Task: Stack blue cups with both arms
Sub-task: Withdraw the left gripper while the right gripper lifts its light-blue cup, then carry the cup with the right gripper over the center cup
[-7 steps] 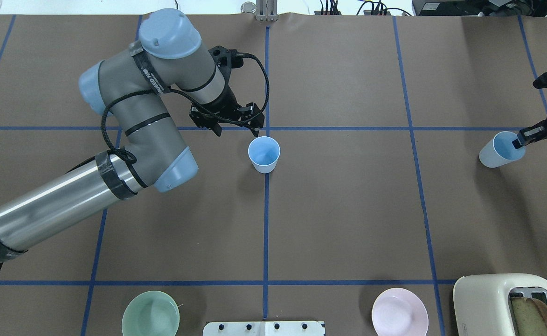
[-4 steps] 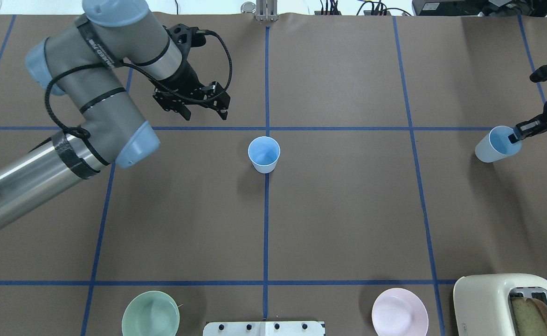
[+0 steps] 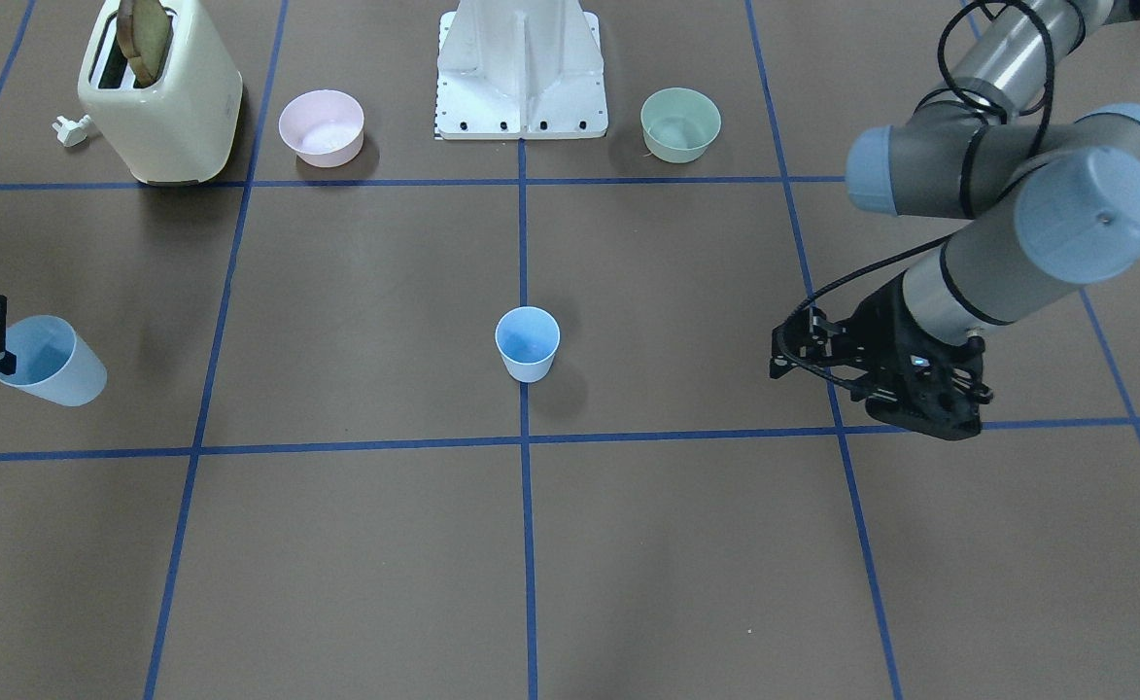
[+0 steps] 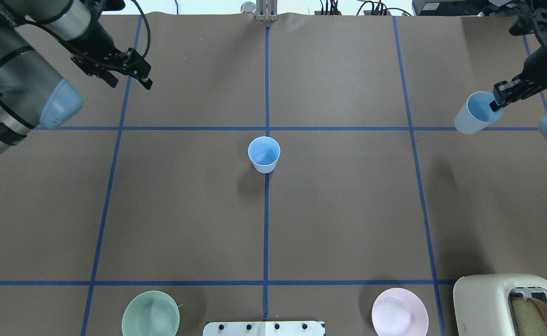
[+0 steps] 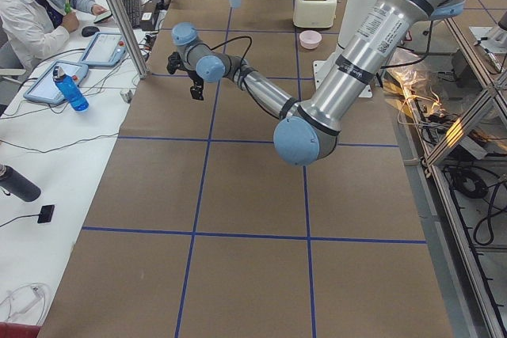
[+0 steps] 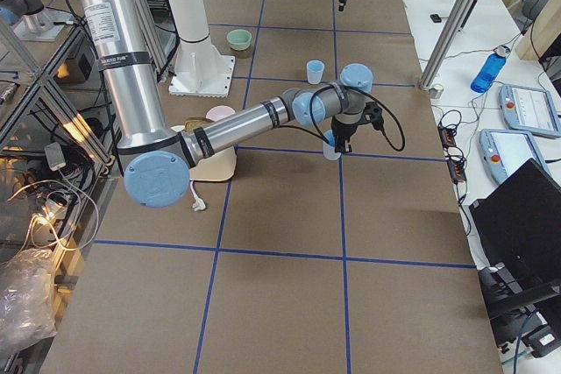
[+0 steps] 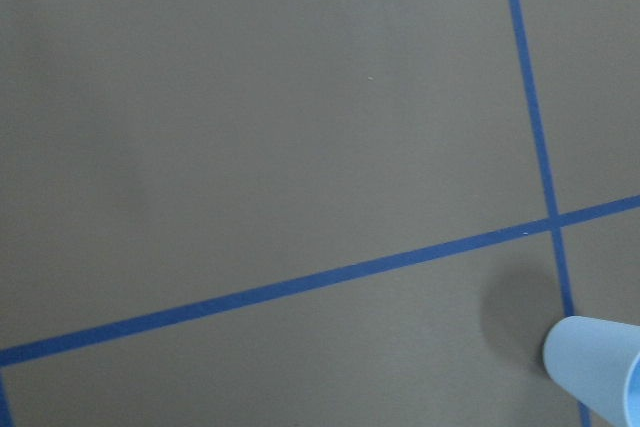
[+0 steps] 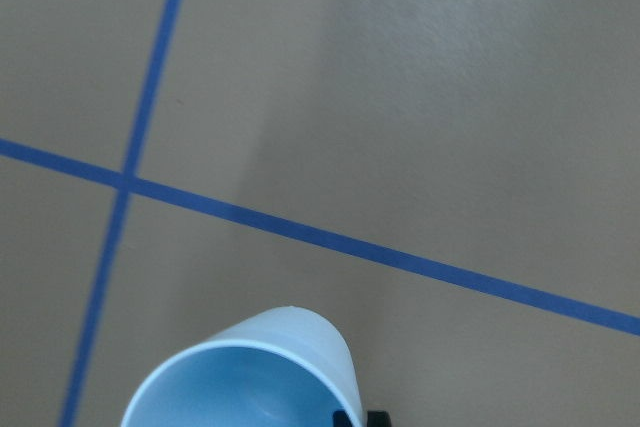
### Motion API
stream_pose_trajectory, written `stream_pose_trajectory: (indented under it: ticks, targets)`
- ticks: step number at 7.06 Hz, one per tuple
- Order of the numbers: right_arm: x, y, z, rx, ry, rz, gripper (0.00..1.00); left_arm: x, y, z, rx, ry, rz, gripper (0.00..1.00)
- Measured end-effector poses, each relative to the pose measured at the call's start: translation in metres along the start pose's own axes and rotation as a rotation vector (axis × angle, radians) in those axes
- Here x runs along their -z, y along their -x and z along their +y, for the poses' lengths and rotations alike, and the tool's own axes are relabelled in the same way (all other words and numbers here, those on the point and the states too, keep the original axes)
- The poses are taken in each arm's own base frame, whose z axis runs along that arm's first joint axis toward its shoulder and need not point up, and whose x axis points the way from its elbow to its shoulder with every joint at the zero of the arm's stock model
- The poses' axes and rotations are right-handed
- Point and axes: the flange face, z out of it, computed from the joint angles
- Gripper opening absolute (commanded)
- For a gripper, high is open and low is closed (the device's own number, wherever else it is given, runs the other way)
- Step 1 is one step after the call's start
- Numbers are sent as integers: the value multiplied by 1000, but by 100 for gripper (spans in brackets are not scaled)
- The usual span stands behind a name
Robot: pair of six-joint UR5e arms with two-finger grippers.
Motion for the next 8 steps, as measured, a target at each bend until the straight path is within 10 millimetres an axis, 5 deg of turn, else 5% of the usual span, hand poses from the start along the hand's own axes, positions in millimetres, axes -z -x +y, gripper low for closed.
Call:
stream_pose_trajectory:
  ticks: [3, 6, 8]
  targets:
    - [22, 131, -15, -126, 7, -55, 15, 46, 98, 8, -72, 35, -94, 98]
    - [8, 264, -11, -228, 12, -91, 15, 45, 182, 45, -94, 74, -122, 98]
    - [-8, 336, -7, -249, 1, -83, 15, 42, 217, 65, -103, 93, -130, 98]
